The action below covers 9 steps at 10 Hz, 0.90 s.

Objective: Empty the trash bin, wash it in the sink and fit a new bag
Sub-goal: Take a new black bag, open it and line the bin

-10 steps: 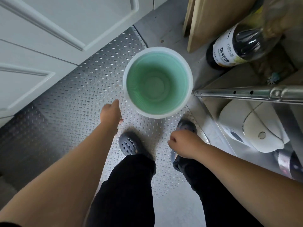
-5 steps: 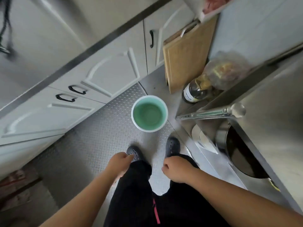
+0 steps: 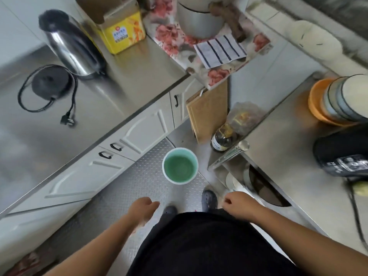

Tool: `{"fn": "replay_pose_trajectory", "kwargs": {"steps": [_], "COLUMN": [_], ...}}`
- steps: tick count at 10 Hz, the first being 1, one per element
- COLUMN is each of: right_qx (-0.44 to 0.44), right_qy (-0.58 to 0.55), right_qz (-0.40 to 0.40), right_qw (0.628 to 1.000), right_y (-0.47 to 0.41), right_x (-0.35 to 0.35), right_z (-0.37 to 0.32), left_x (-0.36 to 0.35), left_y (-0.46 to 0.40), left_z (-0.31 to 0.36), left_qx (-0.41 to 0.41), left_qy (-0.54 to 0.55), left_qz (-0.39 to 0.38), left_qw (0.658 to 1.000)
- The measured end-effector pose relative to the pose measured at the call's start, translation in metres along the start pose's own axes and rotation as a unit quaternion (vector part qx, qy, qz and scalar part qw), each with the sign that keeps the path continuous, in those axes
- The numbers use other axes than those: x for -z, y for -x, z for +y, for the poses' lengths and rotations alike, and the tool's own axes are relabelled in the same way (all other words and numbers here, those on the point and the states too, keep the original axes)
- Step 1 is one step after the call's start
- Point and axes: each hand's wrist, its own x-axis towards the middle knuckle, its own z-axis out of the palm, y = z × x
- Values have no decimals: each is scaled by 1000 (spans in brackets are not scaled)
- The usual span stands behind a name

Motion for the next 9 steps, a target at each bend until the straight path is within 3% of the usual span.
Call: {"fn": "replay_pose_trajectory", "kwargs": {"steps": [2, 3, 5, 6, 8, 9], "right_qx": [-138, -176, -237, -263, -327, -330], "right_qy": [-185, -223, -323, -377, -497, -524], "right_qz": [62, 75, 65, 73, 105, 110], "right_qw": [971, 956, 914, 885, 797, 777], "right_y": [43, 70, 123, 146, 196, 228], "right_x": [-42, -73, -140, -180, -254, -299], "right_z": [0, -1, 1, 10, 30, 44], "left_x": [37, 60, 87, 77, 14, -33], "left_y": [-3, -10, -34, -30, -15, 6], "left_z": [-41, -57, -50, -11, 54, 73], "left_qx": [-31, -31, -34, -44, -73, -78], "left_qy": [-204, -298, -278, -290, -250, -273], "left_qz": [-50, -58, -5, -62, -90, -107], "left_qw": [977, 952, 960, 954, 961, 953]}}
